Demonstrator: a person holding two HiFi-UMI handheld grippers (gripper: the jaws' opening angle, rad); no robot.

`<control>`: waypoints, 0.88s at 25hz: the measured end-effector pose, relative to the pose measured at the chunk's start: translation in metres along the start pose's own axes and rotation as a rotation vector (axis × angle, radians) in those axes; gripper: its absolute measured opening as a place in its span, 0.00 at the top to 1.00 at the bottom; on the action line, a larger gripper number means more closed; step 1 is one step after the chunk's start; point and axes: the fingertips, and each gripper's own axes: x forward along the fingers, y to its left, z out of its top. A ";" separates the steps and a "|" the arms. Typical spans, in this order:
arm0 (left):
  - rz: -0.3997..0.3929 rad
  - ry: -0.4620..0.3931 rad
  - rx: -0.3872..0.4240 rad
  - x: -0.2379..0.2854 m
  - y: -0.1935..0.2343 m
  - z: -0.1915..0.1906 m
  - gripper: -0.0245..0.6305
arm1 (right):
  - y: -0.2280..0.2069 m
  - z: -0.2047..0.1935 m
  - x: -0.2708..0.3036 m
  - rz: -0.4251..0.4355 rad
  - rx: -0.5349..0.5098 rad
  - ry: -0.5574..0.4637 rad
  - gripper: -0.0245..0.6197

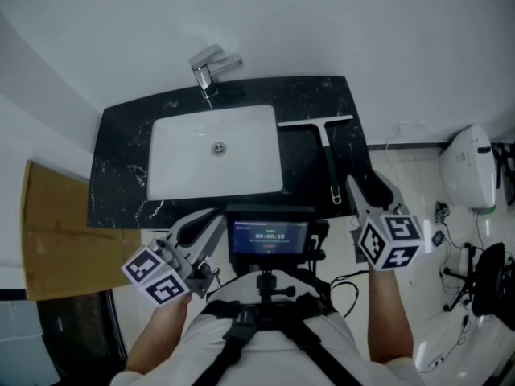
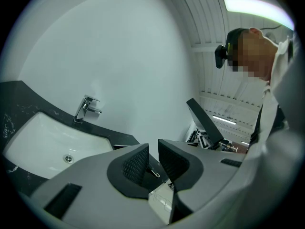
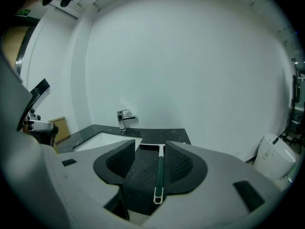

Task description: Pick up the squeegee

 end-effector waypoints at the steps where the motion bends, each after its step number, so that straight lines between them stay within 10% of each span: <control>1: 0.002 0.000 -0.002 0.000 0.001 0.000 0.88 | 0.001 -0.001 0.002 0.000 0.000 0.002 0.65; 22: 0.023 -0.006 -0.020 0.004 0.022 -0.003 0.88 | -0.001 -0.025 0.043 -0.009 0.012 0.054 0.65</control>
